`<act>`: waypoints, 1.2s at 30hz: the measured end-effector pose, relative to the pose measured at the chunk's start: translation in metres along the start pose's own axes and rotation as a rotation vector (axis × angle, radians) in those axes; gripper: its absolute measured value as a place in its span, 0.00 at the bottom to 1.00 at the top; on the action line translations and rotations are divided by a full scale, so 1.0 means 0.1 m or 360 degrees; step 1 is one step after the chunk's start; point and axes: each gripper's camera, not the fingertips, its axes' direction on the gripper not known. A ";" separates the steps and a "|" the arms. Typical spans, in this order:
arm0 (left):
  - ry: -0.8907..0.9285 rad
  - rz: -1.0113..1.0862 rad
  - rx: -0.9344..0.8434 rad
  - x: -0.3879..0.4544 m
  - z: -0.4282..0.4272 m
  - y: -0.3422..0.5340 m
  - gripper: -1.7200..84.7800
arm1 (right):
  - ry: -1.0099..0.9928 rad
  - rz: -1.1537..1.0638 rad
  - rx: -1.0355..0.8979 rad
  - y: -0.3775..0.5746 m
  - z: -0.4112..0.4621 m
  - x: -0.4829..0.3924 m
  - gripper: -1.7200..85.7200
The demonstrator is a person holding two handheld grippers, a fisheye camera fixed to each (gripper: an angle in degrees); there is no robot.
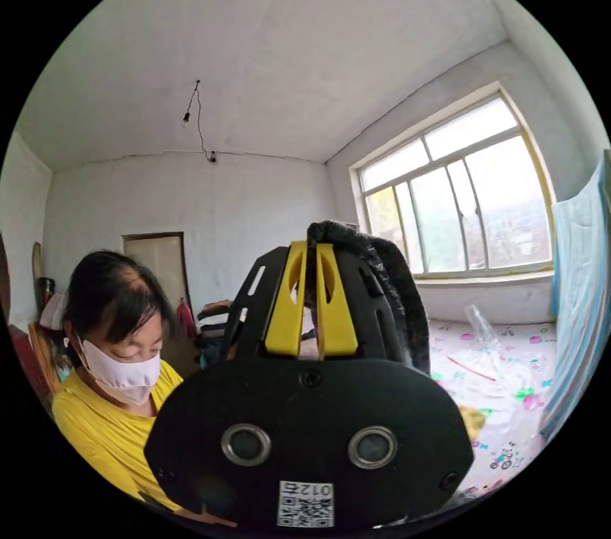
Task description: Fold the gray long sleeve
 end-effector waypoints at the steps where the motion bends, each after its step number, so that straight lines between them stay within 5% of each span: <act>1: -0.0011 0.0039 0.0035 0.09 -0.13 0.02 0.23 | -0.0032 0.0012 -0.0026 0.05 0.14 -0.02 0.04; 5: -0.0166 0.0329 0.0107 0.69 -0.84 0.31 0.11 | -0.0281 0.0128 -0.0205 0.48 1.13 -0.14 0.04; 10: -0.0218 0.0085 0.0077 0.51 -1.66 0.80 0.05 | -0.0361 0.0291 -0.0400 1.15 1.90 -0.05 0.04; 13: -0.0441 -0.0033 -0.0153 0.33 -2.08 1.14 0.05 | -0.0178 0.0312 -0.0657 1.79 2.16 0.18 0.04; 18: -0.0796 -0.0188 -0.0664 0.20 -2.56 1.71 0.03 | 0.0557 0.0364 -0.1141 3.47 2.27 0.76 0.05; 21: -0.0891 -0.0363 -0.0654 0.16 -2.84 1.88 0.03 | 0.0908 0.0437 -0.1636 4.66 2.26 1.14 0.07; 29: -0.1047 -0.0370 -0.0979 0.22 -2.62 1.92 0.03 | 0.1191 0.0928 -0.2293 6.95 1.91 1.51 0.13; 36: -0.1011 -0.0277 -0.1113 0.41 -2.38 1.77 0.03 | 0.1311 0.0703 -0.2658 7.45 1.70 1.84 0.05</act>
